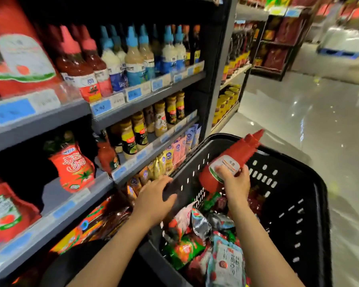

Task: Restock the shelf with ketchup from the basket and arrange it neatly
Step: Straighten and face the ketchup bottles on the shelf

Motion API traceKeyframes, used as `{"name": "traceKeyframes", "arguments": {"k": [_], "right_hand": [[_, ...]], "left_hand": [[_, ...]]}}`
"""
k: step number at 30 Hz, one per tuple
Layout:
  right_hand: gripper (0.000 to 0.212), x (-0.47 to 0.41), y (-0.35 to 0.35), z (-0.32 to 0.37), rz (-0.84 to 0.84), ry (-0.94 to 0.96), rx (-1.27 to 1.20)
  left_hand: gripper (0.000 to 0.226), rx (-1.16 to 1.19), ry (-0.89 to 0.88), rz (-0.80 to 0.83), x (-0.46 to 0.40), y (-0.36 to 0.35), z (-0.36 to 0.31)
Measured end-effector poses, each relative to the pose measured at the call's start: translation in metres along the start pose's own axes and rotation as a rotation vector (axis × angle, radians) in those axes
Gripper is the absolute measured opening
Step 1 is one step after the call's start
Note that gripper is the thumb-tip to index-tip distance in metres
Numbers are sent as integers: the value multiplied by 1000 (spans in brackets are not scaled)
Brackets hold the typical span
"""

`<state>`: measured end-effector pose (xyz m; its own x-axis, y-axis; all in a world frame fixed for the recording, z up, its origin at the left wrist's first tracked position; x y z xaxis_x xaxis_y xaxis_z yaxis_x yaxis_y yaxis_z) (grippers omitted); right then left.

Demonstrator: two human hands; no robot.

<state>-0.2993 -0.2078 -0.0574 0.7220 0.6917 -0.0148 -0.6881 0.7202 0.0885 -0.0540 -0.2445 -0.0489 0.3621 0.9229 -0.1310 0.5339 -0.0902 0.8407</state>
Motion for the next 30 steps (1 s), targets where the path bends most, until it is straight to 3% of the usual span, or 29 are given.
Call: {"name": "traceKeyframes", "arguments": {"k": [3, 8, 12, 16, 19, 23, 30], "right_hand": [[38, 30, -15, 64, 135, 121, -131], [39, 93, -82, 153, 435, 255, -345], [46, 152, -159, 208, 654, 311, -511], [82, 200, -225, 254, 753, 337, -628], [99, 216, -265, 282, 788, 380, -614], [86, 216, -307, 301, 833, 467, -464], [57, 221, -358, 302, 996, 593, -51]], "left_hand": [[33, 95, 21, -143, 12, 36, -1], [28, -119, -226, -801, 81, 174, 1], [34, -499, 2, -1074, 161, 276, 42], [50, -757, 247, -1099, 206, 319, 91], [57, -832, 320, -1063, 210, 329, 121], [57, -998, 312, -1088, 204, 324, 136], [60, -1080, 269, -1158, 201, 322, 141]]}}
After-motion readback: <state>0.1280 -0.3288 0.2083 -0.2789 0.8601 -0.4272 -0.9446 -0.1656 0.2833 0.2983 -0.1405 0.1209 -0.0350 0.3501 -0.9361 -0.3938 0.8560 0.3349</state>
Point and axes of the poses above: each hand's wrist, its own x-axis away from the middle knuckle, its own y-axis out of the back of the hand, z = x × y, the point moved 8 cm from there along -x, towards the middle knuckle, and after that the axes turned 1 degree about -x, right-handed, at the moved point
